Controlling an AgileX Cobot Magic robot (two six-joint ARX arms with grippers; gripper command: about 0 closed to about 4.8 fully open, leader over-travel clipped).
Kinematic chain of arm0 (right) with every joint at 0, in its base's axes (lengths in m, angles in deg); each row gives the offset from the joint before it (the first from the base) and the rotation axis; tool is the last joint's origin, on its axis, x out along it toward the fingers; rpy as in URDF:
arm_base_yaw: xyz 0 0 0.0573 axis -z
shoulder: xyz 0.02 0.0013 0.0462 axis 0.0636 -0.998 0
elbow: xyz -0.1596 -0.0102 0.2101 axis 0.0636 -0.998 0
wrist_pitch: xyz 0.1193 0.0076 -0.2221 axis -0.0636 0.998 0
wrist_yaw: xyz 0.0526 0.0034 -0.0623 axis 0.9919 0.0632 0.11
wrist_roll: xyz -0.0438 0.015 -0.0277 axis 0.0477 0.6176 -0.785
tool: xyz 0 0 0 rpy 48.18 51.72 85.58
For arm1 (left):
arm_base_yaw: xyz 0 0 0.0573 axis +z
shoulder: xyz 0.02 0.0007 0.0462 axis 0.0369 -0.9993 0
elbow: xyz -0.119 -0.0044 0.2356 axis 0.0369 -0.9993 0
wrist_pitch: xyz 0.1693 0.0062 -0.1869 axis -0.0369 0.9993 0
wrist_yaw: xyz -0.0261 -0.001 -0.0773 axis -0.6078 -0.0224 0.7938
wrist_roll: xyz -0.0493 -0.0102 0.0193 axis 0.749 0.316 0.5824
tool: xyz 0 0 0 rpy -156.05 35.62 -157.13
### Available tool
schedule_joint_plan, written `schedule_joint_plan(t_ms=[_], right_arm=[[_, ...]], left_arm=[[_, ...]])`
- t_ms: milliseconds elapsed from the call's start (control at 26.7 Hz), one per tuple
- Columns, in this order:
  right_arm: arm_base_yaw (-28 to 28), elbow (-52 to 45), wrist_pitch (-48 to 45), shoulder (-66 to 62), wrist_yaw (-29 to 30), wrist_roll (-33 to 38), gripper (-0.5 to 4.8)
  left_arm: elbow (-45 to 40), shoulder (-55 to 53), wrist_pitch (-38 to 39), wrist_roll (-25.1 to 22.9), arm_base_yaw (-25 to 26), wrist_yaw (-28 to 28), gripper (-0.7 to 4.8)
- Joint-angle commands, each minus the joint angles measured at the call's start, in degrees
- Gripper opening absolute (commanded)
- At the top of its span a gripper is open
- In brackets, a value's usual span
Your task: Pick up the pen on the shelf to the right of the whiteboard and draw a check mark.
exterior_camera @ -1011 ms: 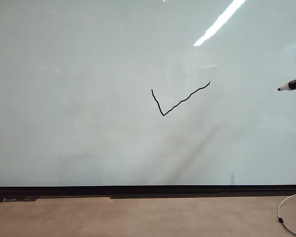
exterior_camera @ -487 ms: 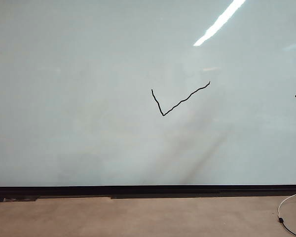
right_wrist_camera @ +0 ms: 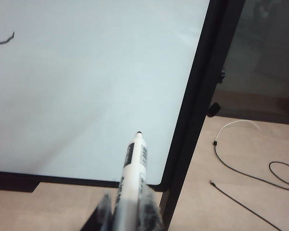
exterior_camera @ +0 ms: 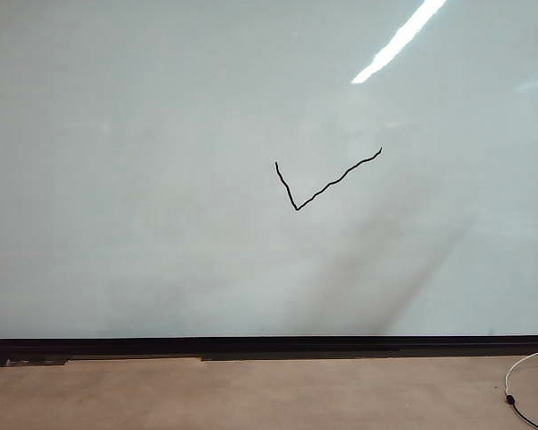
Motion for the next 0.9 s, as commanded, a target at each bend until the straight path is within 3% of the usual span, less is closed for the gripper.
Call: schedule_joint_plan(t_ms=[37,899], right_arm=[[1.51,0.22,-2.45,0.04,0.46,0.11,-0.06],[1.62,0.22,-2.6,0.04,0.11,1.18,-0.05]], left_arm=[[0.17,-0.02,-0.66,-0.26,0.0,0.04,-0.04],[0.17,-0.02,-0.66,-0.26,0.0,0.04,-0.04]])
